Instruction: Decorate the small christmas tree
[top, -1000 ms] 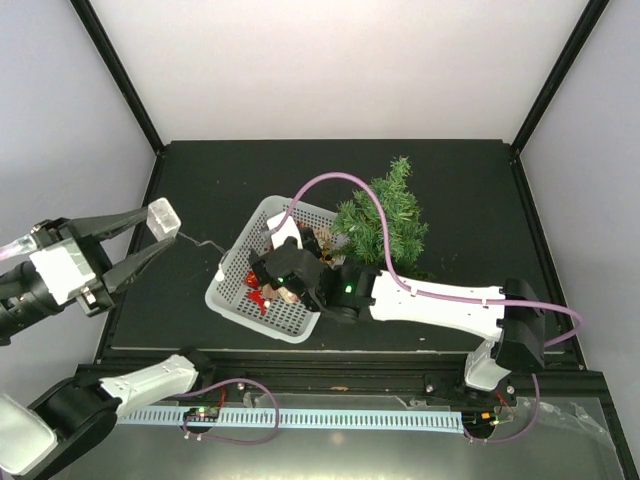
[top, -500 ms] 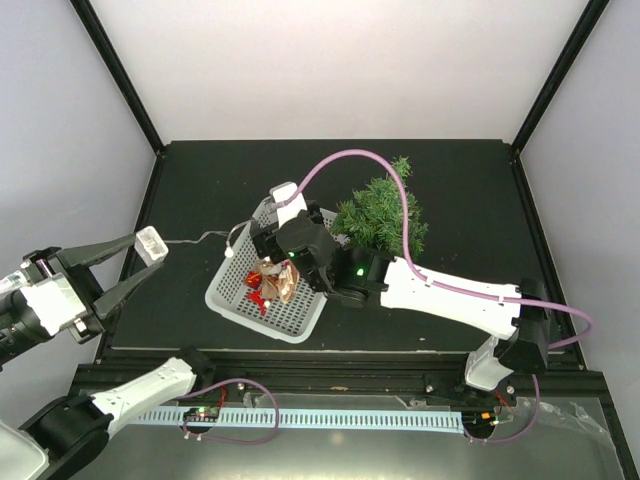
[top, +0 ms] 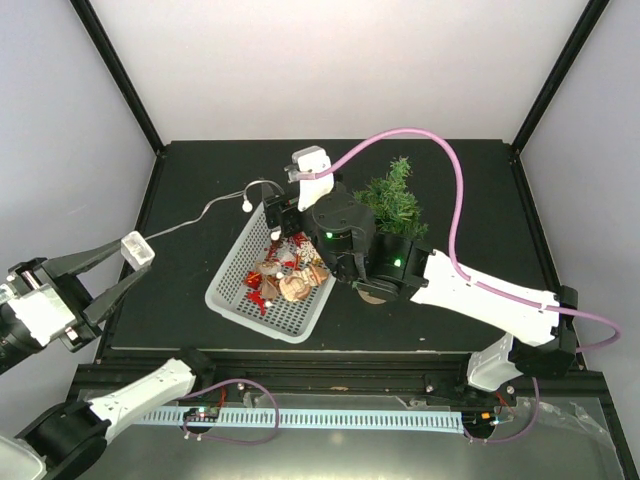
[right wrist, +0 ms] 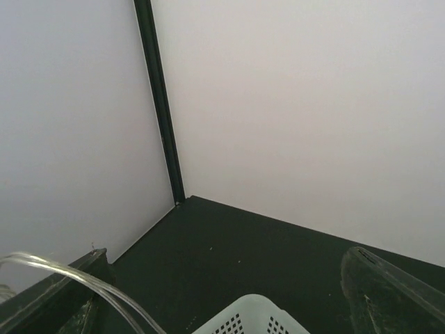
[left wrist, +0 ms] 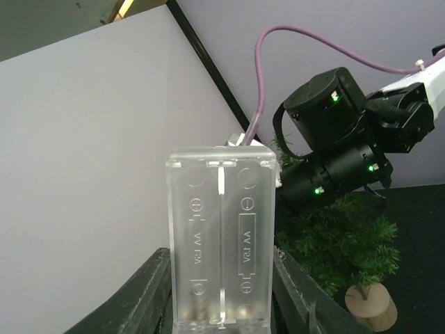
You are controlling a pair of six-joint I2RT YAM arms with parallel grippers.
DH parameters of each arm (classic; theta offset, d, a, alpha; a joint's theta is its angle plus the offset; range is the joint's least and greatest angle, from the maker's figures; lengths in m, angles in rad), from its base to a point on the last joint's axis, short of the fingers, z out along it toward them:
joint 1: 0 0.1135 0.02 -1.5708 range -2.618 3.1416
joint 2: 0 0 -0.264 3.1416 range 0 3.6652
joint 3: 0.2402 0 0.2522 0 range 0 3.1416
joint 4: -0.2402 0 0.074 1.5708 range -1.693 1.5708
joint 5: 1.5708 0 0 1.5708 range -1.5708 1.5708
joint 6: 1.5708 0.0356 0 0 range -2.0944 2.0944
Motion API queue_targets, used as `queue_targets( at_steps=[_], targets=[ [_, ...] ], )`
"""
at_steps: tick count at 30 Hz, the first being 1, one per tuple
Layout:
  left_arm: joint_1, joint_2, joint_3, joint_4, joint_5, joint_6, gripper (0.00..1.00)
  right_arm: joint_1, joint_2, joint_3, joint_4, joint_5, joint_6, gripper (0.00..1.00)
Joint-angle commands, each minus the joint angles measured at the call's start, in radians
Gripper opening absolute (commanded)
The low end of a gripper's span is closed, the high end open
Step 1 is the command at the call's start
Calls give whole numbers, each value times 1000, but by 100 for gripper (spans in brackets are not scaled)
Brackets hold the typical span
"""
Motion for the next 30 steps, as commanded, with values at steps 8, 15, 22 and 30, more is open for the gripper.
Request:
queue_targets(
  at_steps=[8,15,22,30],
  targets=[
    [10,-32,-46,47,-123,18,17,-4,-39,156,-32,18,-84,89],
    [10,-11,-59,66,-128,12,18,-3,-94,241,-47,-3,-134,89],
    [10,31,-51,83,-124,18,19,-1,-96,400,-109,-30,-170,89],
    [11,31,-108,168,-125,54,23,-2,-141,466,-169,-77,-165,89]
  ],
)
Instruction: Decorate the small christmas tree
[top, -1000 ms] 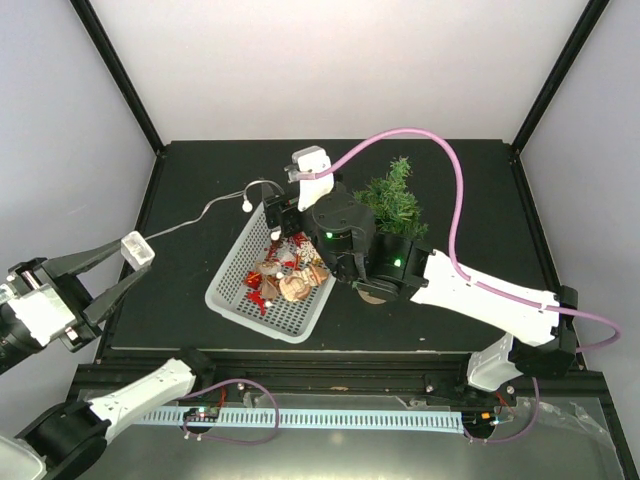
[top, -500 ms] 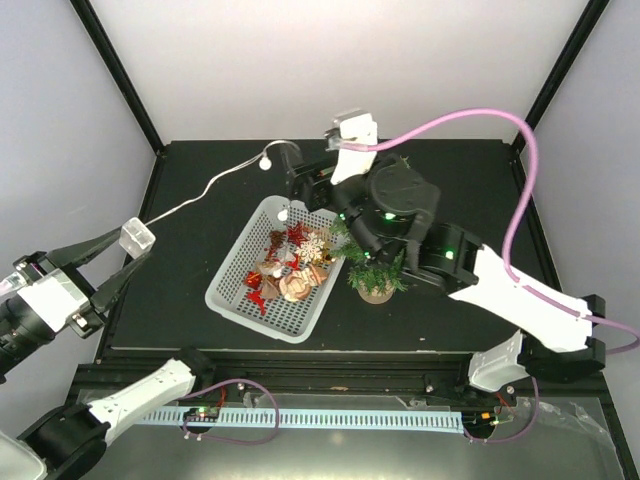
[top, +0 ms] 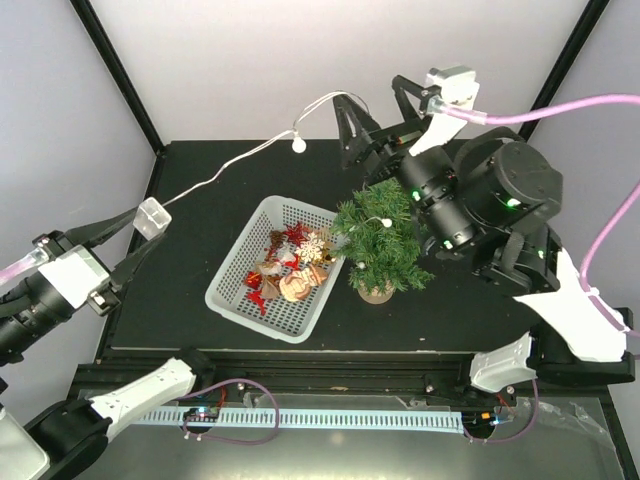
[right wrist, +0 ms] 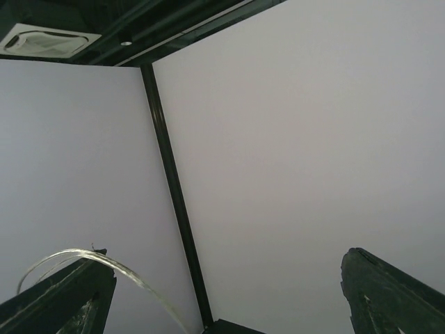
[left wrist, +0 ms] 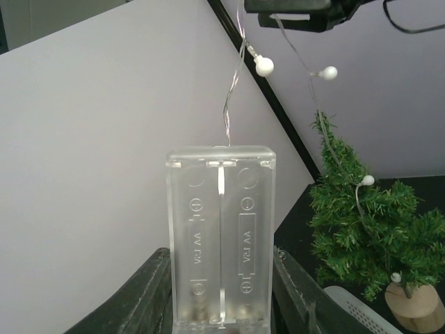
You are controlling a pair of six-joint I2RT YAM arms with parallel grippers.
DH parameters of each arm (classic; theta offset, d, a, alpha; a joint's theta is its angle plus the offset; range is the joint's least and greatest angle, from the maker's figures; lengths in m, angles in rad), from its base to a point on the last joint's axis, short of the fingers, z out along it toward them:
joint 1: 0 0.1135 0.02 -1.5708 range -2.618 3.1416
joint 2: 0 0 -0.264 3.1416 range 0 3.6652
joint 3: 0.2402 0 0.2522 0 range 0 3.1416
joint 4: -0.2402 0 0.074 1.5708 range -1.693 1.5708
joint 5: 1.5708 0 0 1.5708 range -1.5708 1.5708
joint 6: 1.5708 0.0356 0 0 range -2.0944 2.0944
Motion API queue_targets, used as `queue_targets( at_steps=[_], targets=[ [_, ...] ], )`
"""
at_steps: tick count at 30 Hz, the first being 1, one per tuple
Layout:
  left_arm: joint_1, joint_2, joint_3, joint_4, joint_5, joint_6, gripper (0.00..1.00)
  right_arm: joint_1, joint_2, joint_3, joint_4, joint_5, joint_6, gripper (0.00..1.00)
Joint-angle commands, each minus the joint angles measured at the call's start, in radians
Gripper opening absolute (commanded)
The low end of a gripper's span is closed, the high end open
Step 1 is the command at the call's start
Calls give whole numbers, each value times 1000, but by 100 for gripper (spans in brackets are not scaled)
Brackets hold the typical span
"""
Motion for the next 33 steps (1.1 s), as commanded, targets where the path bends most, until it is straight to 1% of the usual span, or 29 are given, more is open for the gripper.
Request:
queue_targets(
  at_steps=[1,12,20,30,33],
  targets=[
    [5,12,-31,83,-18,30,23,-2,-49,3,-47,-37,-8,89],
    [5,43,-49,131,-9,11,23,-2,-180,-132,-30,-89,24,90],
    [5,63,-60,139,-17,13,23,-1,-326,-282,33,-20,9,90],
    [5,103,-96,171,-18,14,24,-2,-425,-356,38,53,-34,90],
    [5,123,-88,170,-8,10,24,-2,-437,-385,23,44,-23,90]
  ],
)
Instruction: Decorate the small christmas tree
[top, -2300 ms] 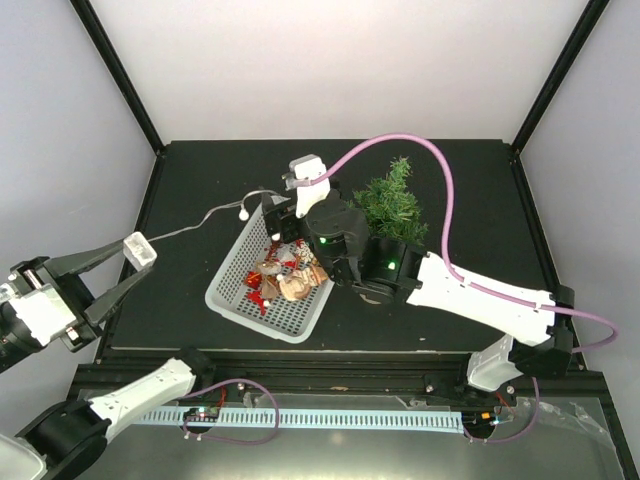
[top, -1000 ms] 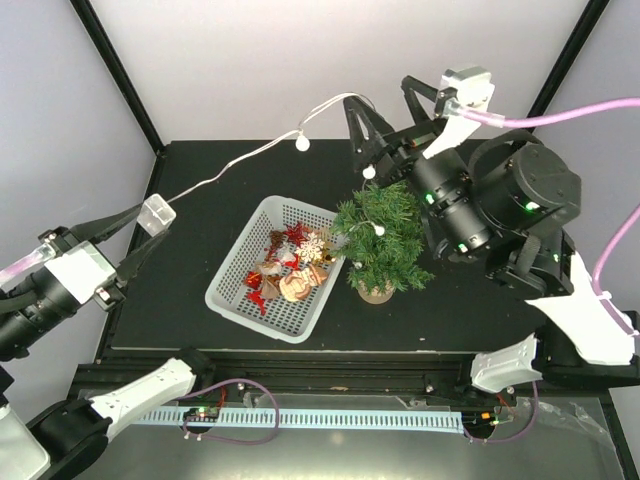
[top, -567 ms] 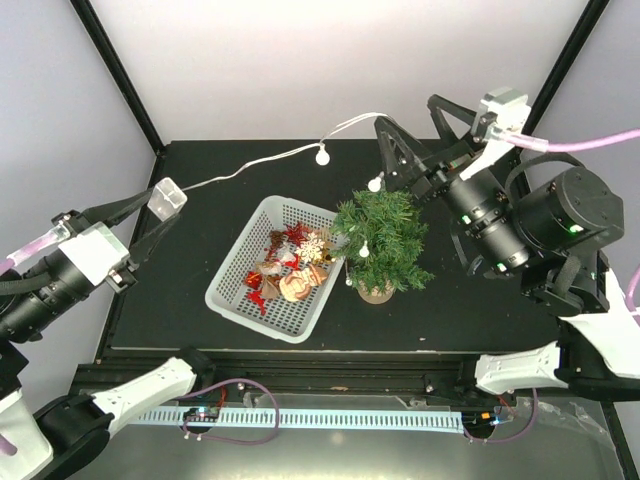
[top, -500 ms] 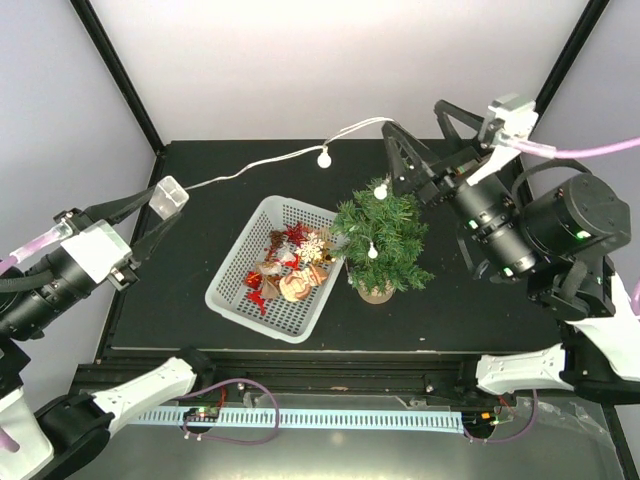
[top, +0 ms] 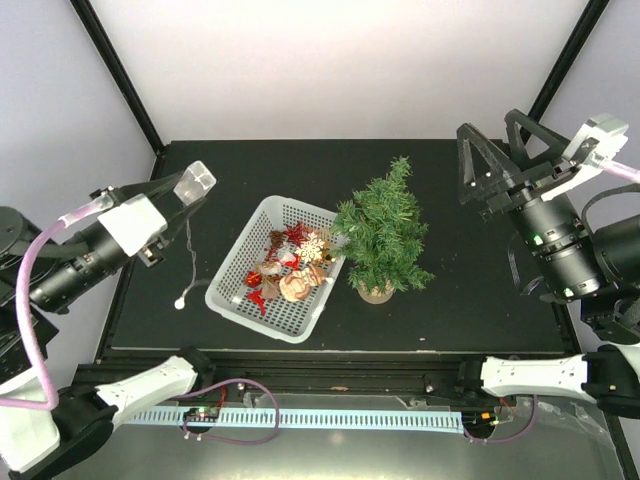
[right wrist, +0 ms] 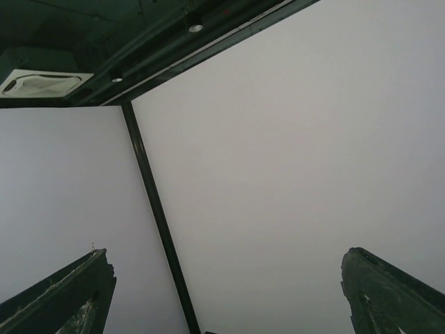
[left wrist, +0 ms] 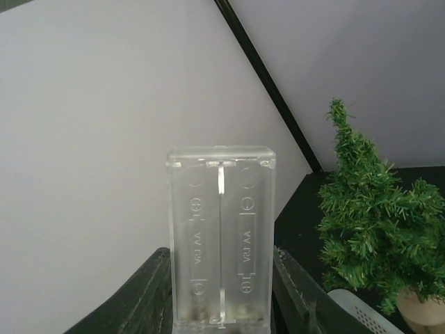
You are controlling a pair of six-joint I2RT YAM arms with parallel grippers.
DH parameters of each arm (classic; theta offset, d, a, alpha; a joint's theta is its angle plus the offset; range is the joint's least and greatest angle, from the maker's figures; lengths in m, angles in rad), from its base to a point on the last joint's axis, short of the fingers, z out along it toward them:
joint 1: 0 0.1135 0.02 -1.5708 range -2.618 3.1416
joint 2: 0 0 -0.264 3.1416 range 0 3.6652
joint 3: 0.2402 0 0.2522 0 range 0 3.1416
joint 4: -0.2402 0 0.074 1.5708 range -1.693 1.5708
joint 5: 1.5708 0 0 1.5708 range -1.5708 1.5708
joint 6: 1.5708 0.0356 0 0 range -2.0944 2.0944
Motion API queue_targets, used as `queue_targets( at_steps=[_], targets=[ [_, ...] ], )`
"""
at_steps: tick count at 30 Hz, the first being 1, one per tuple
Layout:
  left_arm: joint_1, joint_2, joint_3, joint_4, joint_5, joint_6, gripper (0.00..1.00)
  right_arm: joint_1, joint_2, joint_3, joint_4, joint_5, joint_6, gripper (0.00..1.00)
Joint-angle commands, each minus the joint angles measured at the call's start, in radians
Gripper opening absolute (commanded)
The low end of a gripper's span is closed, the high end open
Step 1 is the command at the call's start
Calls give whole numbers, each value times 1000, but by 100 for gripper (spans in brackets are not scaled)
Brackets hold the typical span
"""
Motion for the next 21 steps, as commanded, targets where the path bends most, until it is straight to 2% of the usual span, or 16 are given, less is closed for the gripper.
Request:
queue_targets(
  at_steps=[1,5,13,16,21],
  targets=[
    [5,38,12,41,-1,-3,24,-2,-5,-42,-14,18,-6,89],
    [5,57,50,53,6,23,25,-2,-1,-84,-71,-24,11,90],
    [6,19,54,179,-55,60,25,-1,43,-160,-252,-198,62,89],
    [5,9,67,198,-46,48,25,10,69,-192,-298,-307,67,87],
    [4,14,85,178,4,32,26,53,174,-159,-348,-380,69,88]
  ],
)
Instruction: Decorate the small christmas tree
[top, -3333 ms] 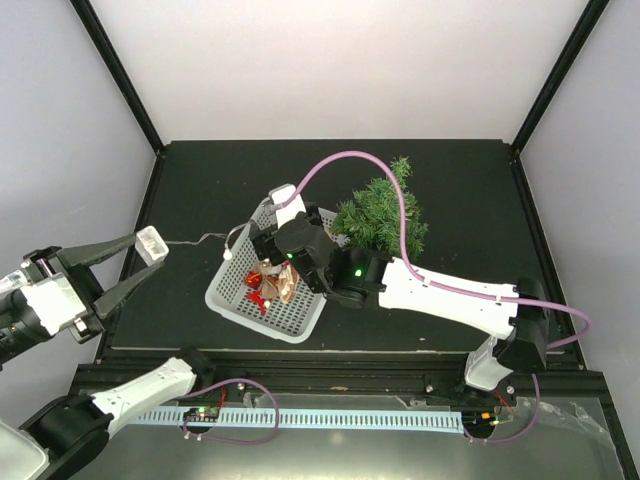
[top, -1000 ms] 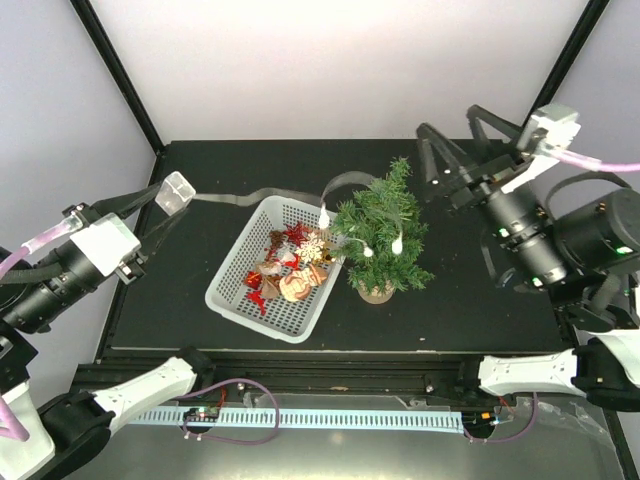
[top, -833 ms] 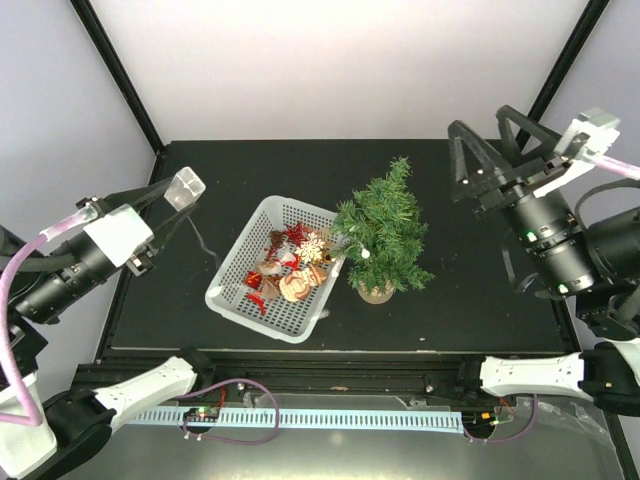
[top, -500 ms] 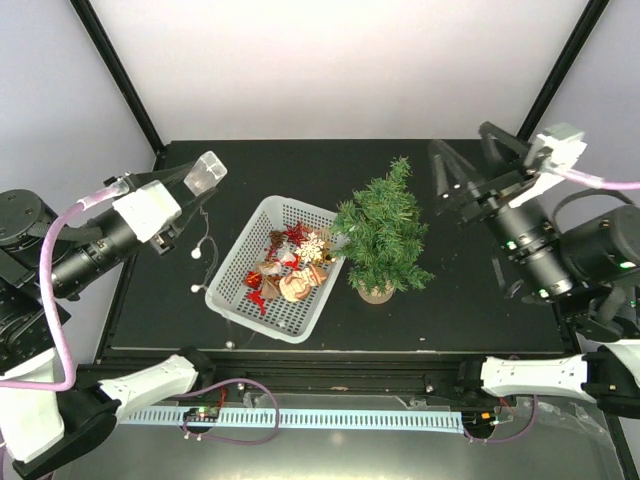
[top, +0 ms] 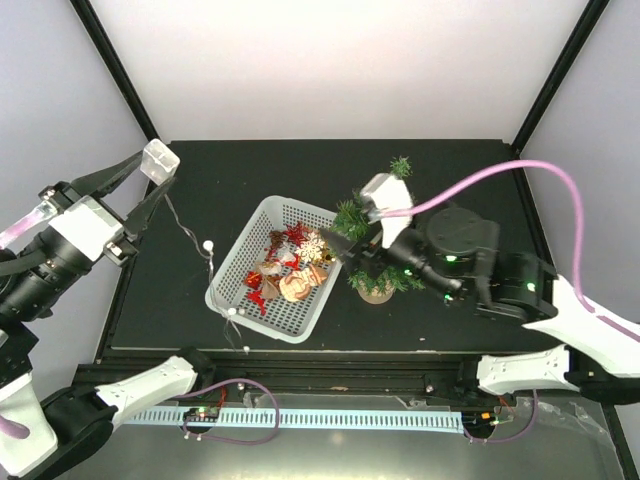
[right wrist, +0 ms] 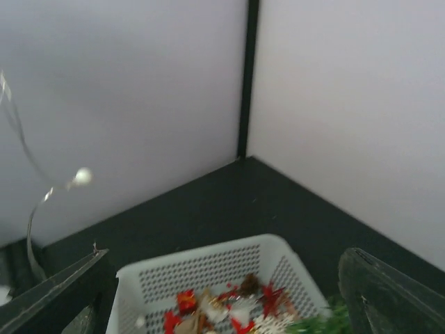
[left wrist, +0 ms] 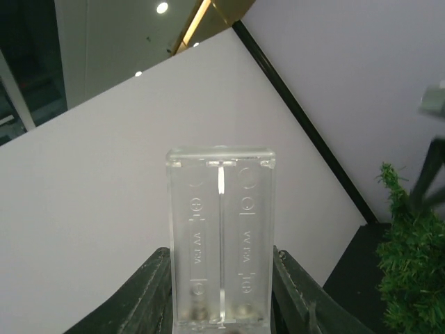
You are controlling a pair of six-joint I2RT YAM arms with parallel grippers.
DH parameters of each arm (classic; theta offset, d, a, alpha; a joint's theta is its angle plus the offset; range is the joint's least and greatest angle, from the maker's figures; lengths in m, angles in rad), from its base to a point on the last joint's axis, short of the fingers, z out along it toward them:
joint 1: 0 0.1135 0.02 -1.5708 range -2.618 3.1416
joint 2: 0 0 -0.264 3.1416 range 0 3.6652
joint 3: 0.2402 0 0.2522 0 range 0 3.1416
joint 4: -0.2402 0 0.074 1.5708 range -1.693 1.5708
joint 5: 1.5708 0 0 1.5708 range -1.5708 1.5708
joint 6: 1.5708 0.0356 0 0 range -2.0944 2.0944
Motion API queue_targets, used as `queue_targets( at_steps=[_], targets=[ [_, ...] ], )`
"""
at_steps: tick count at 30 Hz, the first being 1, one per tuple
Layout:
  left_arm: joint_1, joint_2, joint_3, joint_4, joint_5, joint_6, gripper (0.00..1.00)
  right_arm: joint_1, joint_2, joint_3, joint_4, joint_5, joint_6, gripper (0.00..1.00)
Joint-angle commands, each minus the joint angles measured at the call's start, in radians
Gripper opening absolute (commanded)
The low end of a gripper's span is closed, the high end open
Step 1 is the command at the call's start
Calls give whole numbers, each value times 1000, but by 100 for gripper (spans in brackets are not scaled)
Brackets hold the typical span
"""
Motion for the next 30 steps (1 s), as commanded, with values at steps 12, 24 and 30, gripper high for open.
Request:
queue_targets(
  at_steps=[12,24,30],
  targets=[
    [4,11,42,35,70,-54,27,79,224,17,92,-320,102,92],
    [13,-13,33,28,90,-75,28,84,458,-2,250,-475,184,93],
    [18,-25,18,28,101,-83,28,87,537,54,270,-503,184,93]
  ],
)
